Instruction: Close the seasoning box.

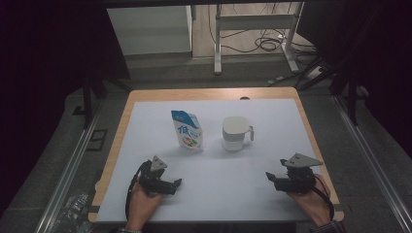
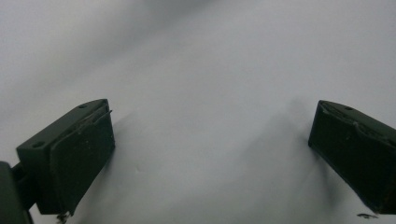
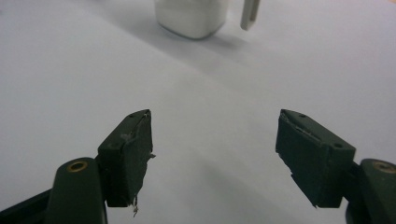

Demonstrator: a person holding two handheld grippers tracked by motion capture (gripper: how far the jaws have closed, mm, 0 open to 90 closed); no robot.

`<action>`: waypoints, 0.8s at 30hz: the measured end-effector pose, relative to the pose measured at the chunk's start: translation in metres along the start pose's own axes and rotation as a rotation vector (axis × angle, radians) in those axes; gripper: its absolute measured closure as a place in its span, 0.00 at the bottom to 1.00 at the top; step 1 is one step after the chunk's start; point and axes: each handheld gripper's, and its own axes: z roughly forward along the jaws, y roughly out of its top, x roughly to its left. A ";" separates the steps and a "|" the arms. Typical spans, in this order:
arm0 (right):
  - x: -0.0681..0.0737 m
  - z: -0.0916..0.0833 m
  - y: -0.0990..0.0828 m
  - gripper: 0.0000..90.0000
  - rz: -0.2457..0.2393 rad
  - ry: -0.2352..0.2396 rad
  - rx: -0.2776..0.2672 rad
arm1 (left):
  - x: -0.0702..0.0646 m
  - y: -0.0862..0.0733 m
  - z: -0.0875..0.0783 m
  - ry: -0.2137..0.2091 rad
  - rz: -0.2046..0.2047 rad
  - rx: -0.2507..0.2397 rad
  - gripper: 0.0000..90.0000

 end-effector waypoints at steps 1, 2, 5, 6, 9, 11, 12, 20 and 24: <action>-0.001 0.000 -0.002 0.30 0.000 -0.003 0.001 | 0.000 0.000 0.000 0.000 0.000 0.000 0.01; -0.003 0.000 -0.004 0.30 0.004 -0.005 0.004 | 0.000 0.000 0.000 0.000 0.000 0.000 0.01; -0.007 0.000 -0.011 0.30 0.011 -0.010 0.016 | 0.000 0.000 0.000 0.000 0.001 0.000 0.01; -0.008 0.000 -0.013 0.30 0.018 -0.011 0.022 | 0.000 0.000 0.000 0.000 0.000 0.000 0.01; -0.011 0.001 -0.019 0.30 0.029 -0.012 0.036 | 0.000 0.000 0.000 0.000 0.001 0.000 0.01; -0.012 0.002 -0.023 0.30 0.029 -0.025 0.051 | 0.000 0.000 0.000 0.000 0.002 0.000 0.01; -0.012 0.002 -0.025 0.30 0.028 -0.030 0.060 | 0.000 0.000 0.000 0.000 0.002 0.000 0.01; -0.016 0.011 -0.038 0.29 0.058 -0.035 0.109 | 0.000 0.000 0.000 0.001 0.003 -0.001 0.01; -0.019 0.013 -0.042 0.27 0.067 -0.022 0.078 | 0.000 0.000 0.000 0.001 0.004 -0.001 0.01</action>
